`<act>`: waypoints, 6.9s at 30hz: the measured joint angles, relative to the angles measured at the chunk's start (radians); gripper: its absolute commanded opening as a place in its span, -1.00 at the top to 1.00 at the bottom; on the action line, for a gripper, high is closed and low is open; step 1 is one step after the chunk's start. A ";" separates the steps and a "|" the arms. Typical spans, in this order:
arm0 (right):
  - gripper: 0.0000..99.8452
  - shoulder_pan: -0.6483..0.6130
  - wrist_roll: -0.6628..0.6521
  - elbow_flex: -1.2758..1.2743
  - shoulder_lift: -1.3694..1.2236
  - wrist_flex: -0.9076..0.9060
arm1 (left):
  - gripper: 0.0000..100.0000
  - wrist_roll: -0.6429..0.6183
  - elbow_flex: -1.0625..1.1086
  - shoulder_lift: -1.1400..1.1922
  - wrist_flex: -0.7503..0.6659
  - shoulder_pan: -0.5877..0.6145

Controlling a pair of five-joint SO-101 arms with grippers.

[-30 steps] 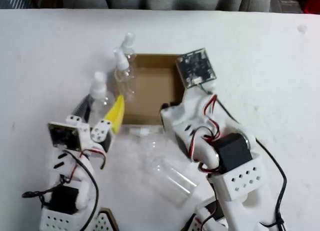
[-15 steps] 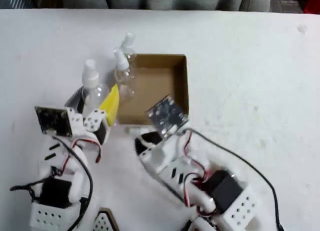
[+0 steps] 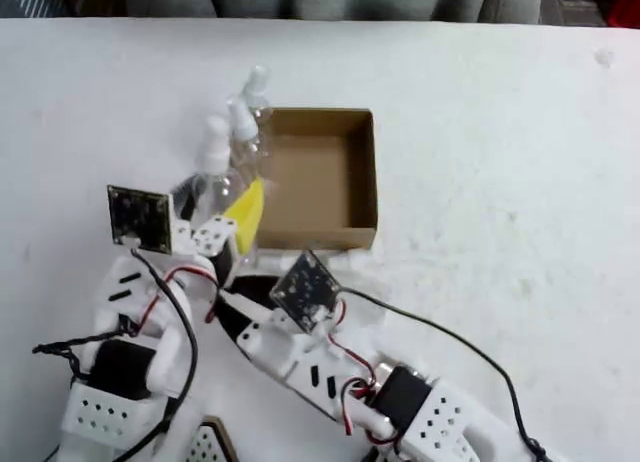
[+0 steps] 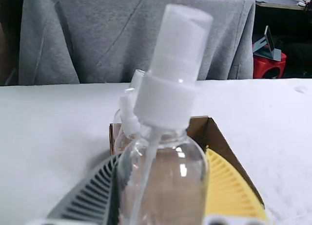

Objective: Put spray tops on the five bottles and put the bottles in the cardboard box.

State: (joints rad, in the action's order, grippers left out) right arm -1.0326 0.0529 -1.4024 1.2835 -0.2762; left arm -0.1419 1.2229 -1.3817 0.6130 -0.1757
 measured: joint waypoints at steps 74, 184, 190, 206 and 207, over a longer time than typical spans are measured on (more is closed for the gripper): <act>0.97 0.933 -0.575 -0.279 0.486 -0.661 | 0.96 0.091 -0.155 0.347 -0.239 0.057; 0.97 0.957 -0.582 -0.279 0.486 -0.687 | 0.65 0.095 -0.031 1.220 -1.030 0.058; 0.97 0.957 -0.582 -0.279 0.486 -0.687 | 0.61 0.097 -0.020 1.217 -1.031 0.063; 0.97 0.957 -0.582 -0.279 0.486 -0.687 | 0.25 0.097 0.012 1.221 -1.020 0.058; 0.97 0.957 -0.582 -0.279 0.486 -0.687 | 0.25 0.097 0.012 1.221 -1.020 0.058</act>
State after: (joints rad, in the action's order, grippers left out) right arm -0.0752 -0.5286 -1.6817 1.7699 -0.9636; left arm -0.0453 1.2352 -0.1603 -0.4074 -0.1174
